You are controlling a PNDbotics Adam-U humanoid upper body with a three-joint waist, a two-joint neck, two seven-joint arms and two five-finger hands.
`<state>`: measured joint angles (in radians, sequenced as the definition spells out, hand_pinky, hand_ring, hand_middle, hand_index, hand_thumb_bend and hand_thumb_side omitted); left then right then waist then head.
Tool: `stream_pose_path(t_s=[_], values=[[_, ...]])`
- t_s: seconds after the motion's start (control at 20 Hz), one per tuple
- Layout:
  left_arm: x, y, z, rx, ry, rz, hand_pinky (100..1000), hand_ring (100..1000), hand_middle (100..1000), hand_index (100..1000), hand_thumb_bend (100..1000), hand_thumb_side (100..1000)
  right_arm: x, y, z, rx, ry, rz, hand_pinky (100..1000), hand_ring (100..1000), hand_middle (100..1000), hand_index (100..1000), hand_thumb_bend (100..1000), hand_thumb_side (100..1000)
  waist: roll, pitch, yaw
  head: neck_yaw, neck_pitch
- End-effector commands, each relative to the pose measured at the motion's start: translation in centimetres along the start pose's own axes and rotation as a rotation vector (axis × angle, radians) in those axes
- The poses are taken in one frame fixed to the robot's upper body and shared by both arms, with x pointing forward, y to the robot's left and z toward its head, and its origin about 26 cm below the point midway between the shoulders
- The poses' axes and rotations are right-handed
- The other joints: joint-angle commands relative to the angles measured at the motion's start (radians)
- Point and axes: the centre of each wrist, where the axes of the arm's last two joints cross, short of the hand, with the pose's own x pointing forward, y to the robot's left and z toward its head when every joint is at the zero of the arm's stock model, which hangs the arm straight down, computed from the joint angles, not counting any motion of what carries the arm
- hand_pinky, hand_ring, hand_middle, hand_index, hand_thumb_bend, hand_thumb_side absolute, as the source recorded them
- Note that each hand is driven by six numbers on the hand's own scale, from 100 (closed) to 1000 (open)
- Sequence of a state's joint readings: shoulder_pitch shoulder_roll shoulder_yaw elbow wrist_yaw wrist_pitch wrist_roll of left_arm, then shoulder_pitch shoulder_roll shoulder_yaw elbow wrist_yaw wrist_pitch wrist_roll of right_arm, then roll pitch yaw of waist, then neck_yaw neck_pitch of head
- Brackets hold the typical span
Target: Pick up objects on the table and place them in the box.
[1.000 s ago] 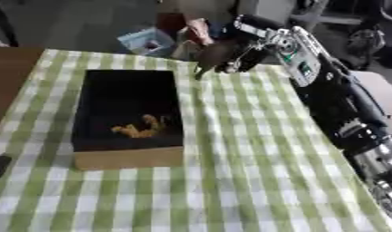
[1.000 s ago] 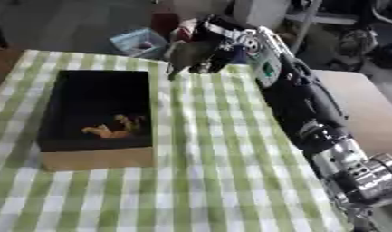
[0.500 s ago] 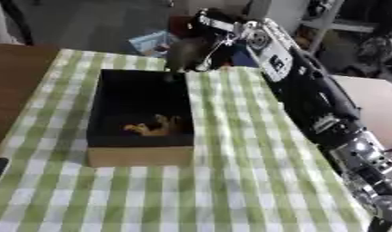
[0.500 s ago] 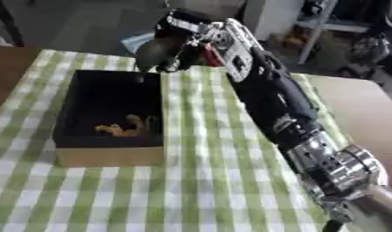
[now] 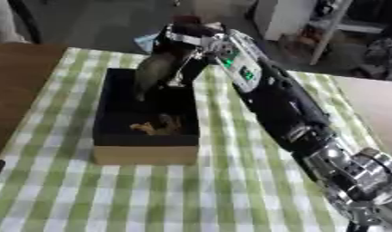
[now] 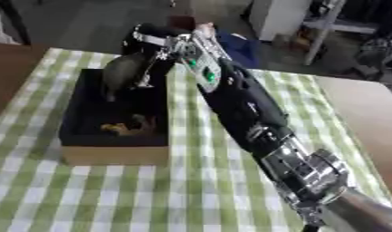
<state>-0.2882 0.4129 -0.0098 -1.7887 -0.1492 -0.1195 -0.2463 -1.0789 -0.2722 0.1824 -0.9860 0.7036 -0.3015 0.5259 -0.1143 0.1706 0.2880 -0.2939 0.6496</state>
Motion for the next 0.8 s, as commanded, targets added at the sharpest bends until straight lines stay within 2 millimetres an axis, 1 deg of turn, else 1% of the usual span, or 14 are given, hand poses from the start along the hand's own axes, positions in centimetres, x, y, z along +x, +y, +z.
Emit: stream_pose_path(t_s=[0.05,0.25,0.45,0.5,0.55,0.6,0.65,0.8], values=[[0.8,0.5,-0.6,-0.001,-0.037,-0.012,705,592,626,732,405,100,0.6,-0.1,-0.6,0.013,-0.015,0.017,650,617,487,615,361,121,0.015,-0.01,0.002,-0.007,-0.005],[1.0,0.4,-0.8,-0.002,-0.048,-0.01,705,592,626,732,406,100,0.5,1.7,-1.1,0.049,-0.008,-0.005,648,623,492,622,369,118,0.02,0.002,0.009,-0.013,-0.008],[1.1,0.4,-0.8,0.001,-0.051,-0.011,705,592,626,732,405,100,0.3,3.2,-1.4,0.09,0.004,-0.015,653,647,527,664,418,134,0.022,0.01,0.013,-0.016,-0.009],[1.1,0.4,-0.9,0.001,-0.052,-0.011,705,592,626,732,405,100,0.3,3.4,-1.4,0.1,0.006,-0.016,658,665,552,693,458,148,0.022,0.011,0.014,-0.016,-0.01],[1.1,0.4,-0.9,0.002,-0.052,-0.011,706,592,625,732,405,100,0.2,3.6,-1.4,0.108,0.007,-0.016,660,675,565,705,473,148,0.022,0.012,0.013,-0.016,-0.01],[1.1,0.4,-0.9,0.003,-0.052,-0.01,706,592,625,732,405,100,0.1,3.7,-1.4,0.113,0.007,-0.015,674,713,616,746,510,151,0.022,0.012,0.013,-0.015,-0.01],[1.1,0.4,-0.9,0.003,-0.052,-0.011,706,592,625,732,405,100,0.1,3.7,-1.4,0.117,0.007,-0.014,683,728,636,759,524,153,0.022,0.012,0.011,-0.015,-0.011],[1.1,0.5,-0.9,0.006,-0.051,-0.01,706,592,625,732,405,100,-0.1,3.5,-1.2,0.114,0.009,-0.007,714,785,738,816,573,168,0.022,0.01,0.005,-0.014,-0.011]])
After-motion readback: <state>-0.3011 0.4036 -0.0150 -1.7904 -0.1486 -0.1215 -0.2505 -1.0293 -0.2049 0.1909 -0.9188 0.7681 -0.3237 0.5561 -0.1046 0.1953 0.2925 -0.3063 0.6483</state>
